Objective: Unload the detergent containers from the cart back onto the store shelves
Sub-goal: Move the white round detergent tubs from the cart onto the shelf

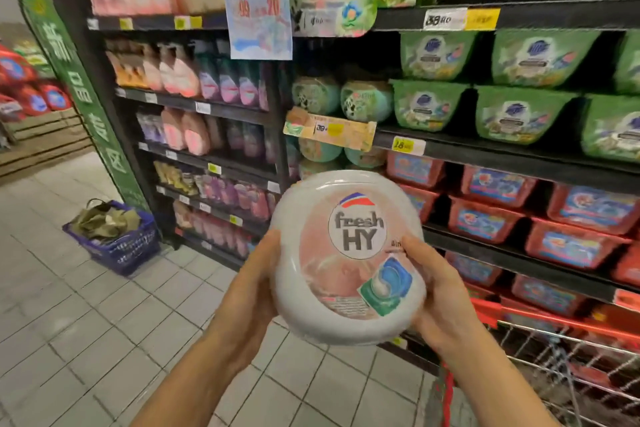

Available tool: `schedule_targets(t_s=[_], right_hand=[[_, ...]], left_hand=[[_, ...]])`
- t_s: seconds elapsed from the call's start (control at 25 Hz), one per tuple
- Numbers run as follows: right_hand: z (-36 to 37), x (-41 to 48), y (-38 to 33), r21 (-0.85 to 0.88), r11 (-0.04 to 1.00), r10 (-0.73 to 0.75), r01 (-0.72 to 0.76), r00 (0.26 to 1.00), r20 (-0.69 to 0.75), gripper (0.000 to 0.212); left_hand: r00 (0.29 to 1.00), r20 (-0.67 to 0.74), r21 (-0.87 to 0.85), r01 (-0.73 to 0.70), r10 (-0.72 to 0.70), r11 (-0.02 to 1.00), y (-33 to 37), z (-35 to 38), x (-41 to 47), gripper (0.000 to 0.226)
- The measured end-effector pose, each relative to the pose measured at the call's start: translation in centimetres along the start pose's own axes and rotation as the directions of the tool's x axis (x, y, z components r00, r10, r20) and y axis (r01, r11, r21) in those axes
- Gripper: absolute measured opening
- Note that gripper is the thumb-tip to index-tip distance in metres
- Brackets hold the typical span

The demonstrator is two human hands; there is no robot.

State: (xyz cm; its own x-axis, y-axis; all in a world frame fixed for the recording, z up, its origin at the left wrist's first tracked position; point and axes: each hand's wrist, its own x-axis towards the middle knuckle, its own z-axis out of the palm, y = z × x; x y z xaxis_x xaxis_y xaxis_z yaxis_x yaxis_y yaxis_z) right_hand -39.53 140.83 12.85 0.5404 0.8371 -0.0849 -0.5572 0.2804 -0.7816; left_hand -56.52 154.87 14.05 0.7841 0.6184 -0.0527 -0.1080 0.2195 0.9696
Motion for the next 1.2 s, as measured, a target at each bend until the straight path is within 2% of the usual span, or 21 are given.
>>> schedule_targets(t_s=[0.04, 0.12, 0.28, 0.4, 0.56, 0.72, 0.8, 0.88, 0.92, 1.04, 1.2], right_hand=[[0.5, 1.5, -0.5, -0.03, 0.999, -0.031, 0.03, 0.999, -0.018, 0.075], [1.5, 4.1, -2.0, -0.095, 0.988, -0.128, 0.124, 0.991, -0.035, 0.082], [2.8, 8.3, -5.1, -0.161, 0.955, -0.257, 0.247, 0.966, -0.038, 0.076], [3.9, 10.9, -7.1, -0.213, 0.926, -0.329, 0.311, 0.943, -0.055, 0.071], [5.4, 13.8, -9.1, -0.328, 0.846, -0.461, 0.421, 0.886, -0.05, 0.089], [6.5, 16.0, -11.7, -0.412, 0.765, -0.571, 0.494, 0.817, -0.081, 0.1], [6.4, 16.9, -13.4, -0.448, 0.725, -0.619, 0.524, 0.78, -0.089, 0.095], [6.2, 17.5, -15.8, -0.466, 0.682, -0.668, 0.564, 0.739, -0.083, 0.08], [6.1, 17.8, -17.2, -0.477, 0.654, -0.694, 0.588, 0.717, -0.069, 0.073], [5.5, 18.4, -22.2, -0.518, 0.556, -0.766, 0.65, 0.642, -0.017, 0.055], [3.9, 19.2, -30.2, -0.579, 0.455, -0.803, 0.677, 0.593, 0.063, 0.046]], left_hand=[[0.999, 0.033, 0.037, -0.021, 0.02, 0.999, 1.1, -0.1, 1.8, 0.06], [0.997, 0.059, 0.08, -0.051, 0.046, 0.995, 2.8, -0.3, 5.4, 0.074], [0.983, 0.156, 0.01, -0.096, 0.093, 0.995, 5.5, -0.5, 12.0, 0.066], [0.957, 0.267, -0.009, -0.114, 0.113, 0.993, 7.6, -0.5, 16.7, 0.076], [0.896, 0.414, 0.01, -0.181, 0.161, 0.983, 10.2, -0.6, 21.9, 0.087], [0.819, 0.526, -0.009, -0.263, 0.228, 0.965, 13.0, 0.3, 26.5, 0.069], [0.762, 0.599, -0.034, -0.285, 0.248, 0.958, 14.3, 1.5, 28.7, 0.069], [0.704, 0.652, -0.049, -0.33, 0.281, 0.943, 15.6, 3.2, 30.5, 0.076], [0.684, 0.662, -0.065, -0.355, 0.307, 0.933, 16.4, 4.4, 31.4, 0.071], [0.613, 0.676, -0.132, -0.444, 0.408, 0.886, 19.0, 8.7, 34.1, 0.036], [0.592, 0.679, -0.11, -0.502, 0.433, 0.858, 22.4, 15.7, 37.5, 0.031]])
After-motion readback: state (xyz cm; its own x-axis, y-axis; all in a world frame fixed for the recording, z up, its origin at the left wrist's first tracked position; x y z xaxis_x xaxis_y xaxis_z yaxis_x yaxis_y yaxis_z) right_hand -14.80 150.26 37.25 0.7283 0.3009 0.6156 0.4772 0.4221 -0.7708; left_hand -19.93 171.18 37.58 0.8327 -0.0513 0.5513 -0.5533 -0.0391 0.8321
